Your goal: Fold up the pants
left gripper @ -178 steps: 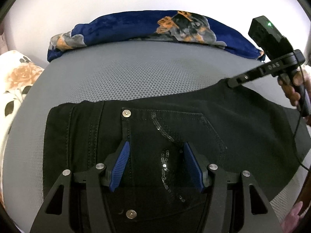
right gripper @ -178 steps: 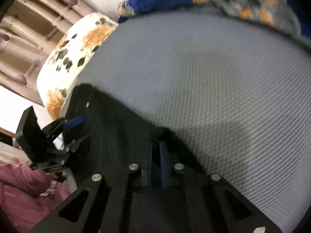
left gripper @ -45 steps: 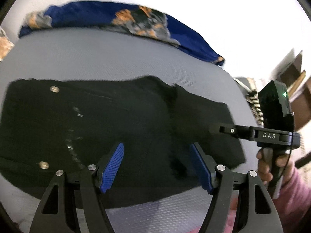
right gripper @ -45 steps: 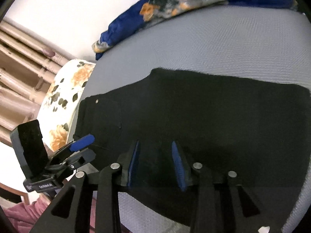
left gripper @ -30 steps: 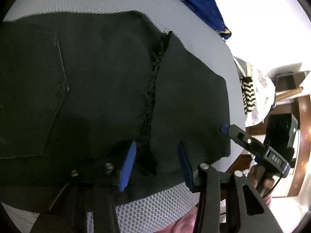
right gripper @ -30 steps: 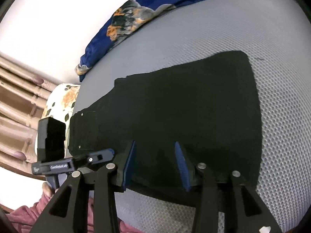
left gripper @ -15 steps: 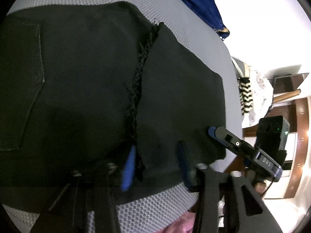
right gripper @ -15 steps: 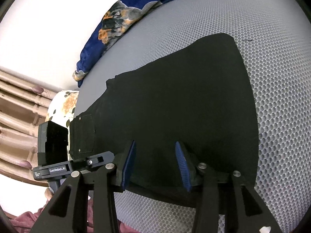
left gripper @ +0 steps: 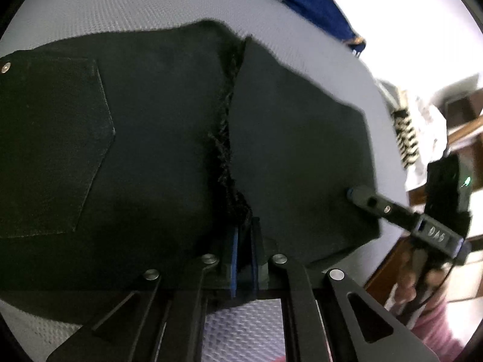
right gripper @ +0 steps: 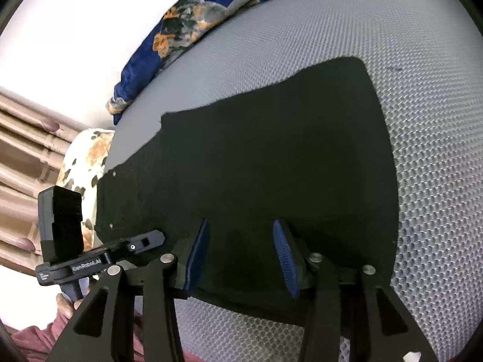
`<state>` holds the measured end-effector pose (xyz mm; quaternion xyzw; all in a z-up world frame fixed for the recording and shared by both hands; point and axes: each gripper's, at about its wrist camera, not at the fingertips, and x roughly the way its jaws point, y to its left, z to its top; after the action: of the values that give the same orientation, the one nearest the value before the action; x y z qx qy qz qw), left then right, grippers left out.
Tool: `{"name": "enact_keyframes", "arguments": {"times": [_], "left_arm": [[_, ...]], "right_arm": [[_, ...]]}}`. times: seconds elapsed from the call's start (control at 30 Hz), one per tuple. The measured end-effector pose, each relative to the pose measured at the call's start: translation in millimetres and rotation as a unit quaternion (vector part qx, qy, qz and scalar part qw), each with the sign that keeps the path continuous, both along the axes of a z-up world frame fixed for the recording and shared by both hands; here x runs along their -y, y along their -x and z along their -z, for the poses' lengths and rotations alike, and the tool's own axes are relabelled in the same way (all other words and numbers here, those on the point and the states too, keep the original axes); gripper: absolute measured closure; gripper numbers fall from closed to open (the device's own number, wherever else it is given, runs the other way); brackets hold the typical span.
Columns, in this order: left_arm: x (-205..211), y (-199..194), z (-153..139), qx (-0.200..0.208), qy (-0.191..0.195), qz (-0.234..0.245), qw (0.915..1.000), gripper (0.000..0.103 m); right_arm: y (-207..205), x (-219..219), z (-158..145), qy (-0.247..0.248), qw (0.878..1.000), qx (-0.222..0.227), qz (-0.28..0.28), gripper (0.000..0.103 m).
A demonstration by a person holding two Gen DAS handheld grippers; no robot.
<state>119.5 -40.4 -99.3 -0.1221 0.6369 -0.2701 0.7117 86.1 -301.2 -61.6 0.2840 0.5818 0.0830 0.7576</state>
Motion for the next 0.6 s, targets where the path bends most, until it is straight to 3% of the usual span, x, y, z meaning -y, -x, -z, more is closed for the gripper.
{"name": "enact_keyframes", "arguments": {"times": [0.13,0.23,0.33,0.43,0.47,0.6], "left_arm": [[4,2,-14,0.053,-0.04,0.023,0.9976,0.087],[0,-1,-30,0.097,-0.043,0.028,0.9939,0.087],[4,-12,-45,0.158,-0.074,0.018,0.9844,0.085],[19,-24,-53,0.209,-0.079,0.023,0.9743,0.084],[26,-27,-53,0.22,-0.079,0.027,0.972,0.083],[54,-50,-44,0.23,-0.082,0.048,0.9686,0.082]], "right_arm": [[-5,-5,0,0.018,1.0,-0.002,-0.01,0.059],[-11,-3,-15,0.048,0.999,0.025,-0.006,0.059],[-23,2,-30,0.115,0.992,0.053,0.003,0.059],[-40,5,-35,0.192,0.979,0.066,0.002,0.059],[-48,5,-33,0.22,0.973,0.066,-0.002,0.059],[-66,13,-23,0.238,0.97,0.045,-0.002,0.059]]}}
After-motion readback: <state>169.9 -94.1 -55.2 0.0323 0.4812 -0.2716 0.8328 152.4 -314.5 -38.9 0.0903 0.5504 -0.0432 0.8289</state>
